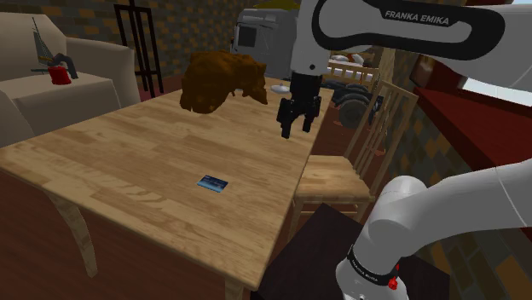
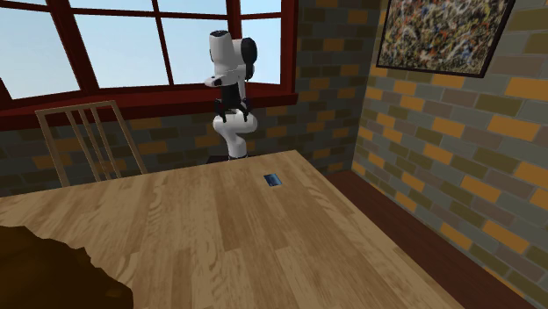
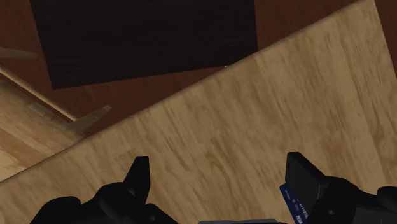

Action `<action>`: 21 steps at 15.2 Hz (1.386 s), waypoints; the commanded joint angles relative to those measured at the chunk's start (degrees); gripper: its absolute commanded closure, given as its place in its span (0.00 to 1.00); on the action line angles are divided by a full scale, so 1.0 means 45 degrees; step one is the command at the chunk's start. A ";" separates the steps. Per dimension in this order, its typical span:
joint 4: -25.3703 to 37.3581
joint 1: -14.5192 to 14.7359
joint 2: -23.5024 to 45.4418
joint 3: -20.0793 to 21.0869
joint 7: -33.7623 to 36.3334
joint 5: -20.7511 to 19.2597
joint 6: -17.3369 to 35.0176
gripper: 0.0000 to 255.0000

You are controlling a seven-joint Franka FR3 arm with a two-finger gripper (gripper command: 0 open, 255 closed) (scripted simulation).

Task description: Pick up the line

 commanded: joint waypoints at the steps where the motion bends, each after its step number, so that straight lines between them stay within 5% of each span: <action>1: 0.0000 0.0000 0.0000 0.0000 0.0000 0.0000 0.0000 0.00; 11: -0.3020 0.1037 0.0692 0.1241 -0.1238 0.0543 0.7336 0.00; 21: -0.3765 0.1694 0.4080 0.2695 -0.2156 0.0457 1.5066 0.00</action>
